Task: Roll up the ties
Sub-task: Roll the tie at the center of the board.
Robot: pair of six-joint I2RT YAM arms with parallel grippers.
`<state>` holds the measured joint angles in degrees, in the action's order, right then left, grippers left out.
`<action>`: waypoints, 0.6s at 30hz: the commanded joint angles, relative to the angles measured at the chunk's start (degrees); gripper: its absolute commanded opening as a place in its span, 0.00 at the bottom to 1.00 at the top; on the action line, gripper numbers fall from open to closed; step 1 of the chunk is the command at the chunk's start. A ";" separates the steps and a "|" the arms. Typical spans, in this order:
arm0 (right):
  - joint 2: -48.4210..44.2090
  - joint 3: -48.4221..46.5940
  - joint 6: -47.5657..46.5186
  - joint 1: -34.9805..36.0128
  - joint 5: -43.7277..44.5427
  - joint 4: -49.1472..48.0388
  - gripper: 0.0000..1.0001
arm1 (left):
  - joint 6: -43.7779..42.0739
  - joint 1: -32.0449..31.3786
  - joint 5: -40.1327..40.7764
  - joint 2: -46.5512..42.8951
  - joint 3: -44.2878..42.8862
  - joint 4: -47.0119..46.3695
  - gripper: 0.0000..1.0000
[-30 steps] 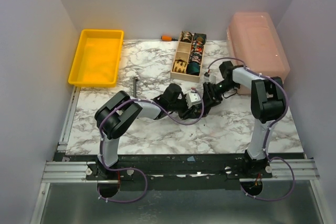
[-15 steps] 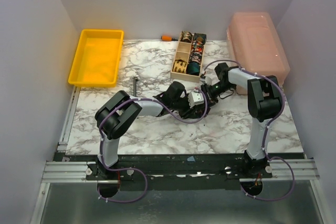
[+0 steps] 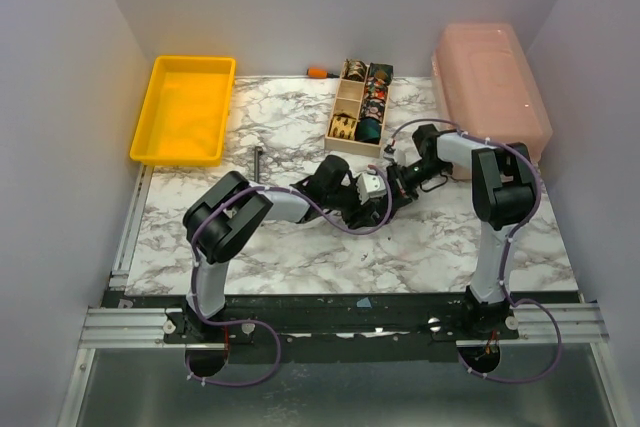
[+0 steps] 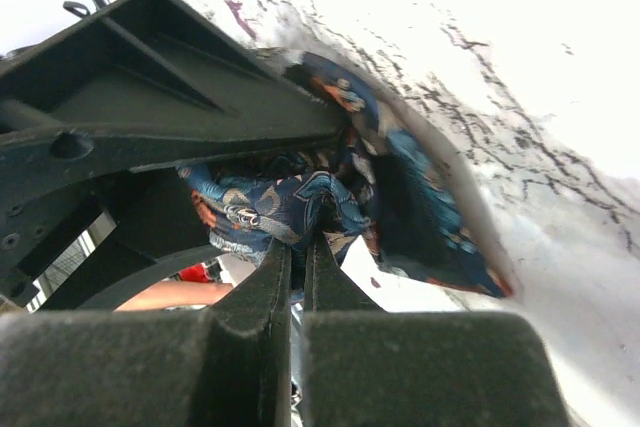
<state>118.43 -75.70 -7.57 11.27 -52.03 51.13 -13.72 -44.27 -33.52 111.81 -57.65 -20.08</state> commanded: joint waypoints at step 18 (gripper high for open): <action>-1.40 1.02 -1.22 -1.84 11.79 -1.25 0.54 | -4.74 -0.20 -0.07 3.79 5.08 4.49 0.09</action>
<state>119.02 -76.34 -8.69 10.61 -47.72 52.38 -15.16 -44.38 -36.21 113.95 -57.14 -24.40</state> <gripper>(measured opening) 0.383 0.458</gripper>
